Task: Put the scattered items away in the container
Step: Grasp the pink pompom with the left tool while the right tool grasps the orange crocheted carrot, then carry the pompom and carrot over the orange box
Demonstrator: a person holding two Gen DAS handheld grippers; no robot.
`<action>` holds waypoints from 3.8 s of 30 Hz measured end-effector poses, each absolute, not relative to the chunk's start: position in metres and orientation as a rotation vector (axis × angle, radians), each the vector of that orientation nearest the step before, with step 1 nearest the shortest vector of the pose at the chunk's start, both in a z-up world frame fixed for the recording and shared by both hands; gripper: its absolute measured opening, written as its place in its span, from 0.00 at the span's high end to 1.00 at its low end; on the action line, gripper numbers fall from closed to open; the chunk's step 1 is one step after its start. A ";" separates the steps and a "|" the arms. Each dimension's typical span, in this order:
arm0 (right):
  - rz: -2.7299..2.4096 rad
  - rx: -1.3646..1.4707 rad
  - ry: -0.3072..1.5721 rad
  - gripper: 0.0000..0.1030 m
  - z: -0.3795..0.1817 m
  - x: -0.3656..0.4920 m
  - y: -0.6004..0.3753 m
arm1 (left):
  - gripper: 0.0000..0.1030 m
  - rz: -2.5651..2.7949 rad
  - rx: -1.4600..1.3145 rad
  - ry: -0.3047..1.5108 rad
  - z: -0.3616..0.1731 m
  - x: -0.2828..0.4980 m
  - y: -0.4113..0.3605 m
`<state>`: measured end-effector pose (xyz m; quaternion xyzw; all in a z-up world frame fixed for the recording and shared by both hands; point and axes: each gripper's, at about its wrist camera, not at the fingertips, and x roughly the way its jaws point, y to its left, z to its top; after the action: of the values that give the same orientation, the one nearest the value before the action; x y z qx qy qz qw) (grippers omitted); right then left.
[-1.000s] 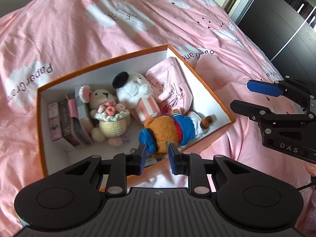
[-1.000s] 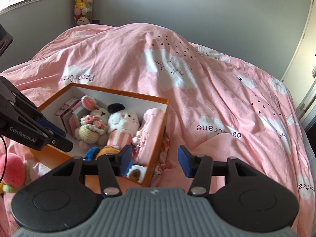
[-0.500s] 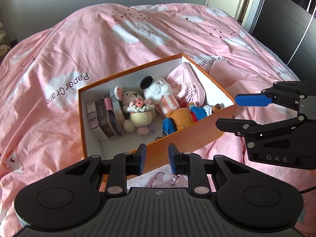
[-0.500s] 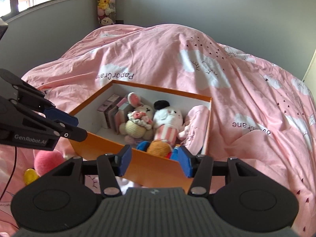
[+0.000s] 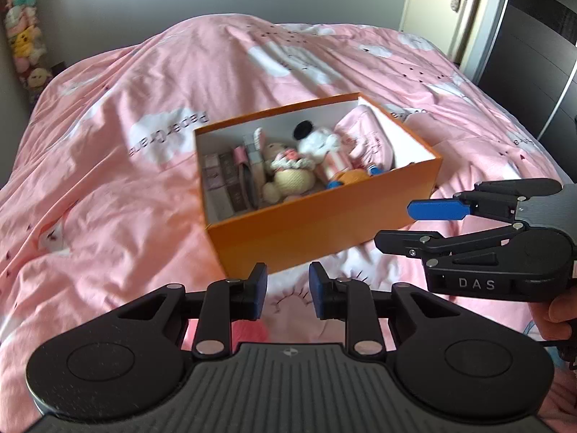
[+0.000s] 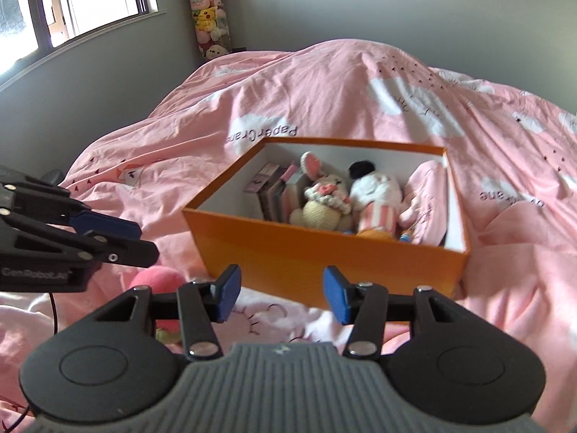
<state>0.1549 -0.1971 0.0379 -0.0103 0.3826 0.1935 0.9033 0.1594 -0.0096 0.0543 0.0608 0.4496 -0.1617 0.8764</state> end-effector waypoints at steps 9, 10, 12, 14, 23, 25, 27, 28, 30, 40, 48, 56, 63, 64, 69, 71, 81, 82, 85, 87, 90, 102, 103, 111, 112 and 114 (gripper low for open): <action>0.475 0.021 0.900 0.54 -0.011 0.132 -0.167 | 0.47 -0.246 0.026 0.904 0.019 0.118 0.039; 0.488 0.019 0.921 0.54 -0.018 0.130 -0.163 | 0.44 -0.255 0.004 0.908 0.013 0.116 0.043; 0.509 -0.001 0.960 0.54 -0.031 0.126 -0.155 | 0.44 -0.257 -0.012 0.924 0.001 0.113 0.045; 0.521 -0.025 0.996 0.55 -0.045 0.123 -0.146 | 0.43 -0.234 0.003 0.931 -0.009 0.112 0.044; 0.545 -0.015 1.077 0.54 -0.074 0.135 -0.137 | 0.29 -0.226 0.027 0.933 -0.031 0.125 0.040; 0.554 -0.007 1.093 0.54 -0.078 0.138 -0.137 | 0.29 -0.211 0.021 0.950 -0.038 0.131 0.041; 0.557 0.002 1.113 0.54 -0.083 0.143 -0.135 | 0.29 -0.202 0.011 0.965 -0.044 0.138 0.042; 0.558 0.005 1.122 0.54 -0.086 0.145 -0.135 | 0.29 -0.204 0.004 0.973 -0.046 0.141 0.043; 0.566 0.025 1.140 0.54 -0.091 0.149 -0.135 | 0.29 -0.207 -0.009 0.985 -0.051 0.146 0.042; 0.605 0.076 1.184 0.54 -0.107 0.168 -0.136 | 0.29 -0.182 -0.076 1.047 -0.075 0.178 0.046; 0.619 0.106 1.196 0.54 -0.110 0.174 -0.139 | 0.43 -0.143 -0.141 1.069 -0.091 0.190 0.055; 0.620 0.076 1.182 0.55 -0.105 0.170 -0.137 | 0.50 -0.134 -0.178 1.051 -0.091 0.186 0.060; 0.617 0.068 1.153 0.55 -0.090 0.165 -0.141 | 0.51 -0.158 -0.172 1.004 -0.069 0.175 0.056; 0.617 0.064 1.144 0.55 -0.087 0.164 -0.142 | 0.51 -0.163 -0.169 0.996 -0.065 0.174 0.054; 0.597 0.059 1.094 0.55 -0.067 0.165 -0.154 | 0.51 -0.201 -0.146 0.953 -0.045 0.169 0.047; 0.588 0.063 1.074 0.55 -0.057 0.167 -0.160 | 0.52 -0.219 -0.134 0.936 -0.037 0.168 0.043; 0.538 0.048 0.915 0.55 0.006 0.191 -0.198 | 0.52 -0.318 -0.065 0.841 0.007 0.188 0.022; 0.530 0.043 0.897 0.55 0.013 0.195 -0.200 | 0.52 -0.329 -0.063 0.831 0.010 0.192 0.021; 0.517 0.030 0.851 0.55 0.029 0.207 -0.207 | 0.52 -0.363 -0.049 0.798 0.024 0.206 0.013; 0.515 0.020 0.816 0.55 0.040 0.215 -0.212 | 0.52 -0.379 -0.031 0.768 0.034 0.215 0.009; 0.513 0.006 0.765 0.55 0.058 0.228 -0.217 | 0.52 -0.400 -0.003 0.716 0.050 0.228 0.001; 0.503 -0.028 0.833 0.55 0.044 0.313 -0.220 | 0.52 -0.426 0.048 0.653 0.062 0.282 -0.026; 0.507 -0.045 0.856 0.55 0.037 0.320 -0.219 | 0.52 -0.431 0.043 0.676 0.055 0.286 -0.027; 0.521 -0.151 0.984 0.55 -0.006 0.347 -0.210 | 0.52 -0.456 -0.053 0.899 0.001 0.316 -0.016; 0.523 -0.159 0.993 0.55 -0.010 0.349 -0.209 | 0.52 -0.461 -0.065 0.919 -0.005 0.320 -0.015; 0.531 -0.172 1.007 0.55 -0.015 0.351 -0.208 | 0.52 -0.464 -0.070 0.943 -0.013 0.324 -0.015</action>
<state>0.3513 -0.2076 -0.0154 -0.0811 0.4762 0.2509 0.8389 0.3235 -0.0151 -0.0127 -0.0333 0.4501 -0.2212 0.8645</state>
